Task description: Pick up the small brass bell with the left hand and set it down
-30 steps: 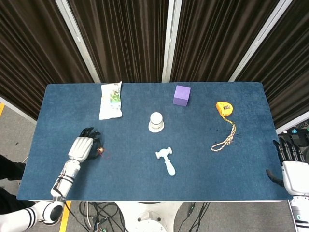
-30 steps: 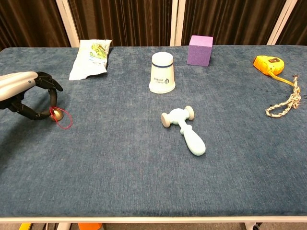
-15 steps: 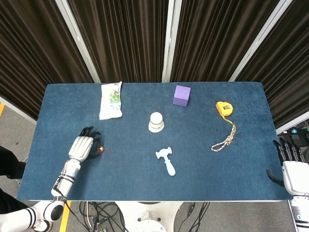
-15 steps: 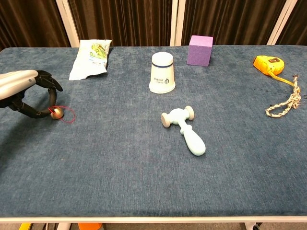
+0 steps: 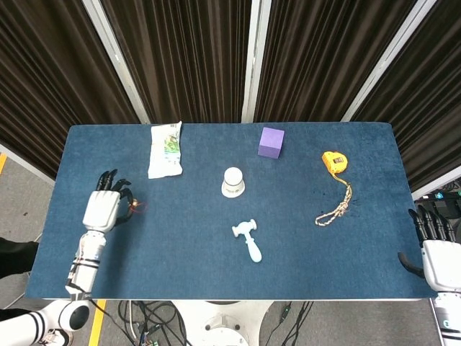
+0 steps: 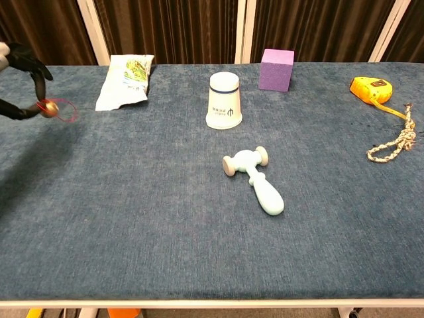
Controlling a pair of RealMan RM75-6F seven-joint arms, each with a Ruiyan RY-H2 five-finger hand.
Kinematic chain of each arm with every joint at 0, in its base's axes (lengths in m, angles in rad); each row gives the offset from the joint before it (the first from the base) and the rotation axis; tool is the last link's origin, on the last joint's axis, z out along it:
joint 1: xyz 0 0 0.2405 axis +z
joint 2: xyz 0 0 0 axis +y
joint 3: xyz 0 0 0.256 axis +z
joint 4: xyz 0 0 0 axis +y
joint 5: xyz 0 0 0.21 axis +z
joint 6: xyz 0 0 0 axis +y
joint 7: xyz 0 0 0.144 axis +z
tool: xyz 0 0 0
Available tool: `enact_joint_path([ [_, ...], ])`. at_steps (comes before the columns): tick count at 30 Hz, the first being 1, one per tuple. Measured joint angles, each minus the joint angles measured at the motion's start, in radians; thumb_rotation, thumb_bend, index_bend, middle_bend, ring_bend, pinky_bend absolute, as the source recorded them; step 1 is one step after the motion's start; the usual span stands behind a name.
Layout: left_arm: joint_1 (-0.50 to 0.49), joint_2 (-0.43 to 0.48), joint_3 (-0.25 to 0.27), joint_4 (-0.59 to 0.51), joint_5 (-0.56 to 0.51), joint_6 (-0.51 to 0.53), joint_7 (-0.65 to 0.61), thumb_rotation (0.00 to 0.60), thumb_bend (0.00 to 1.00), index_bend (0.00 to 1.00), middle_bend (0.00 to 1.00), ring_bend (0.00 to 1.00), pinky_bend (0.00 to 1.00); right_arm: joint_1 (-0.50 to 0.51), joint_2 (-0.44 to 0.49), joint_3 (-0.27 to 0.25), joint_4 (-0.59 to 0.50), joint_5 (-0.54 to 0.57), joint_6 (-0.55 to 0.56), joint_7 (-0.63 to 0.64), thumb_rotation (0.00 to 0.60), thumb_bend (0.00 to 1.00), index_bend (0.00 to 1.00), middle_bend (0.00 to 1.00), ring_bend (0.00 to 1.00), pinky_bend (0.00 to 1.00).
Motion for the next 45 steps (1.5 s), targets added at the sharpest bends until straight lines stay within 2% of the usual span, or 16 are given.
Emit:
enact_joint_path([
  [2,0.001,0.031,0.002,-0.025,0.002,-0.024,-0.025,0.600,0.43,0.64,0.25,0.03,0.07,0.001,-0.003,0.000,0.001,-0.001,-0.001,-0.001,0.600,0.15,0.00,0.00,0.00,0.00],
  [4,0.003,0.047,-0.001,-0.032,-0.006,-0.051,-0.049,0.600,0.44,0.64,0.25,0.03,0.03,0.001,-0.003,-0.001,0.001,-0.002,-0.001,-0.003,0.600,0.16,0.00,0.00,0.00,0.00],
  [10,0.000,0.085,0.002,-0.097,-0.029,-0.139,-0.051,0.600,0.47,0.66,0.24,0.03,0.03,0.001,-0.002,0.003,0.004,0.011,-0.007,-0.002,0.600,0.16,0.00,0.00,0.00,0.00],
  [12,-0.001,0.109,0.006,-0.106,-0.007,-0.163,-0.090,0.600,0.45,0.67,0.24,0.04,0.06,0.002,-0.004,0.003,0.008,0.014,-0.012,0.002,0.600,0.16,0.00,0.00,0.00,0.00],
  [15,-0.003,0.114,0.002,-0.102,0.000,-0.162,-0.149,0.600,0.49,0.67,0.22,0.03,0.02,0.003,-0.007,0.002,0.015,0.017,-0.017,0.004,0.600,0.16,0.00,0.00,0.00,0.00],
  [17,-0.004,0.118,0.005,-0.116,-0.010,-0.166,-0.160,0.600,0.46,0.68,0.23,0.04,0.07,0.004,-0.009,0.003,0.017,0.021,-0.021,0.006,0.600,0.16,0.00,0.00,0.00,0.00],
  [21,-0.006,0.114,0.005,-0.139,-0.002,-0.164,-0.072,0.600,0.50,0.68,0.21,0.03,0.03,0.006,-0.011,0.003,0.019,0.019,-0.023,0.004,0.600,0.16,0.00,0.00,0.00,0.00],
  [23,-0.009,0.124,0.011,-0.142,0.001,-0.175,-0.012,0.600,0.49,0.68,0.21,0.03,0.06,0.007,-0.012,0.003,0.019,0.020,-0.025,0.004,0.600,0.16,0.00,0.00,0.00,0.00],
  [25,-0.010,0.131,0.013,-0.142,0.001,-0.184,0.057,0.600,0.51,0.68,0.20,0.03,0.03,0.008,-0.012,0.003,0.019,0.021,-0.027,0.004,0.600,0.16,0.00,0.00,0.00,0.00],
  [27,-0.014,0.133,0.018,-0.150,-0.005,-0.187,0.091,0.600,0.50,0.69,0.19,0.03,0.06,0.008,-0.012,0.003,0.019,0.023,-0.029,0.004,0.600,0.16,0.00,0.00,0.00,0.00],
  [30,-0.018,0.136,0.024,-0.167,-0.013,-0.181,0.057,0.600,0.52,0.68,0.19,0.03,0.02,0.008,-0.011,0.003,0.020,0.025,-0.031,0.003,0.600,0.16,0.00,0.00,0.00,0.00],
  [32,-0.018,0.138,0.023,-0.183,-0.024,-0.189,-0.001,0.600,0.50,0.69,0.20,0.03,0.06,0.008,-0.012,0.003,0.020,0.026,-0.032,0.005,0.600,0.16,0.00,0.00,0.00,0.00],
  [35,-0.017,0.128,0.023,-0.182,-0.020,-0.184,-0.095,0.600,0.52,0.68,0.19,0.02,0.02,0.009,-0.013,0.002,0.022,0.026,-0.034,0.004,0.600,0.16,0.00,0.00,0.00,0.00],
  [37,-0.017,0.120,0.026,-0.171,-0.011,-0.177,-0.117,0.600,0.50,0.68,0.20,0.02,0.05,0.010,-0.014,0.002,0.022,0.025,-0.034,0.004,0.600,0.16,0.00,0.00,0.00,0.00],
  [41,-0.019,0.105,0.030,-0.147,-0.009,-0.166,-0.054,0.600,0.52,0.68,0.19,0.02,0.03,0.011,-0.016,0.002,0.024,0.029,-0.039,0.005,0.600,0.16,0.00,0.00,0.00,0.00],
  [45,-0.022,0.095,0.037,-0.126,-0.003,-0.169,0.067,0.600,0.52,0.68,0.19,0.02,0.00,0.011,-0.017,0.001,0.026,0.030,-0.043,0.003,0.600,0.16,0.00,0.00,0.00,0.00],
])
